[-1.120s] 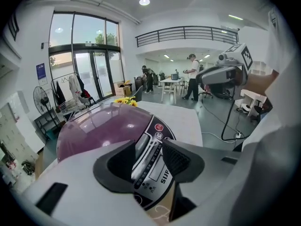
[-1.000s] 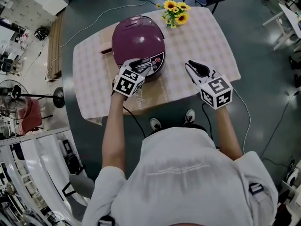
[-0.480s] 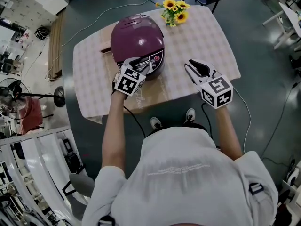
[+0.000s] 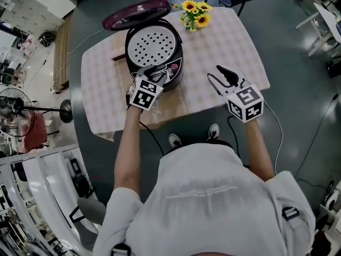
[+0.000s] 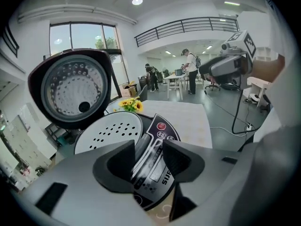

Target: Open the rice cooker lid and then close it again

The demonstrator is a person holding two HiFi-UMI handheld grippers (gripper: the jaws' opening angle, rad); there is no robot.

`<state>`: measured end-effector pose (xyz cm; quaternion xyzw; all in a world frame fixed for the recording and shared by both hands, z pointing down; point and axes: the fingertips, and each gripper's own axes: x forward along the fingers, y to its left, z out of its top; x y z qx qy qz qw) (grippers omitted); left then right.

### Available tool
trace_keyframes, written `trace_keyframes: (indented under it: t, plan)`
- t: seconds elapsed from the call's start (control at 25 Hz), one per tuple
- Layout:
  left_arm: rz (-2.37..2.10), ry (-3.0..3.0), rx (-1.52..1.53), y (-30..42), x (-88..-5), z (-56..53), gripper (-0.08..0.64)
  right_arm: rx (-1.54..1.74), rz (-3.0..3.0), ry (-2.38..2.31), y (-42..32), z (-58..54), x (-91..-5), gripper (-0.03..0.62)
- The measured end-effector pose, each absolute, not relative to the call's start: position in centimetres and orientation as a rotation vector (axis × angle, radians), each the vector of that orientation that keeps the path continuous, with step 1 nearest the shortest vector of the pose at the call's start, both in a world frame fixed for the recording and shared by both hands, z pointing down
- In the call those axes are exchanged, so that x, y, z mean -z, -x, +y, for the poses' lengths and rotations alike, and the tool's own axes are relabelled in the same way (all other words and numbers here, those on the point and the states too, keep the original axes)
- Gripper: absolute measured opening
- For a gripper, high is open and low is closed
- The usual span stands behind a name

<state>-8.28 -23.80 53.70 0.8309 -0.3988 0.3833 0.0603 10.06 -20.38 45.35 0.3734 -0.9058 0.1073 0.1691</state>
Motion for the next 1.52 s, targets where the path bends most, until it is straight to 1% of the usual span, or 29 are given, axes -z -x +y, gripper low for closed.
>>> trace_keyframes:
  t: [0.16,0.48,0.56,0.8,0.88,1.32,1.52]
  plan:
    - [-1.215,-2.502,-1.167,8.3,-53.9,-23.9,0.209,-0.305,-2.567,-1.045,-9.9,-20.0,-45.7,0.203]
    - [-1.274,-2.503,-1.129,8.3,-53.9,-24.0,0.216,-0.311,-2.552,-1.038,-10.1,-19.7,-46.3,0.204]
    - [-1.302,-2.515,-1.06,8.3,-53.8,-24.1,0.216,-0.315,-2.549,-1.044,-10.3,-19.9,-46.4,0.204]
    - [-1.383,-2.468,-0.618,9.3,-51.8,-24.2,0.216,-0.293,-2.552,-1.073,-10.9,-20.4,-45.6,0.21]
    - [-1.427,-2.461,-0.524,10.0,-50.2,-24.1,0.216,-0.278,-2.561,-1.086,-11.0,-20.7,-45.1,0.21]
    - [-1.711,-2.463,-0.28,16.7,-40.9,-20.7,0.212,-0.071,-2.66,-1.092,-9.2,-22.7,-38.5,0.209]
    - [-1.855,-2.447,-0.26,19.8,-38.3,-18.9,0.201,-0.033,-2.722,-1.111,-7.6,-23.2,-36.0,0.198]
